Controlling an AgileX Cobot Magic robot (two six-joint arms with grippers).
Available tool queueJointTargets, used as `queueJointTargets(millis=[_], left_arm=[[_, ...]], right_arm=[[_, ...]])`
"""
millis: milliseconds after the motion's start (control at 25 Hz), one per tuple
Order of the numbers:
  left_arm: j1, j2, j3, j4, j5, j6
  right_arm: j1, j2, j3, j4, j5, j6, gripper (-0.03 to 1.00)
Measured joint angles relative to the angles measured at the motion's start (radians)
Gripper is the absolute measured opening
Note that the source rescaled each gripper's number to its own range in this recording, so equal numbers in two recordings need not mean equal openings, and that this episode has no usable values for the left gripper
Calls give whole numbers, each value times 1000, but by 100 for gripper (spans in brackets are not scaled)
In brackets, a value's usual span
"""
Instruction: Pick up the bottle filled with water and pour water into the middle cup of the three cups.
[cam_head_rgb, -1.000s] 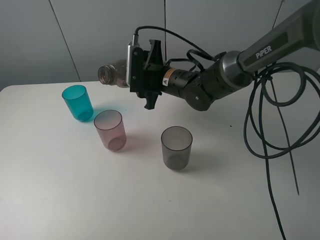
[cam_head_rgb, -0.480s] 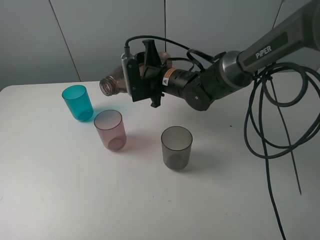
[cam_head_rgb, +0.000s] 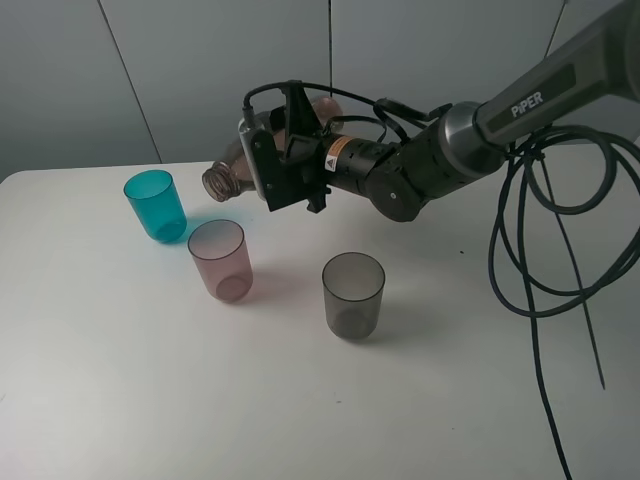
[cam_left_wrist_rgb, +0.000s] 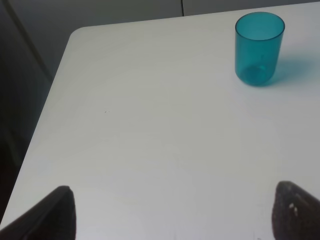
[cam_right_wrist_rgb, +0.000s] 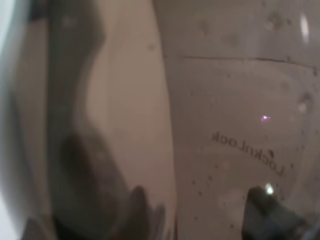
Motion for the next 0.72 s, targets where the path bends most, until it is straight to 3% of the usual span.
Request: queueJointTargets(millis=[720], left_arm=[[0, 0, 0, 0, 0, 0]], right_arm=[[0, 0, 0, 0, 0, -120, 1]])
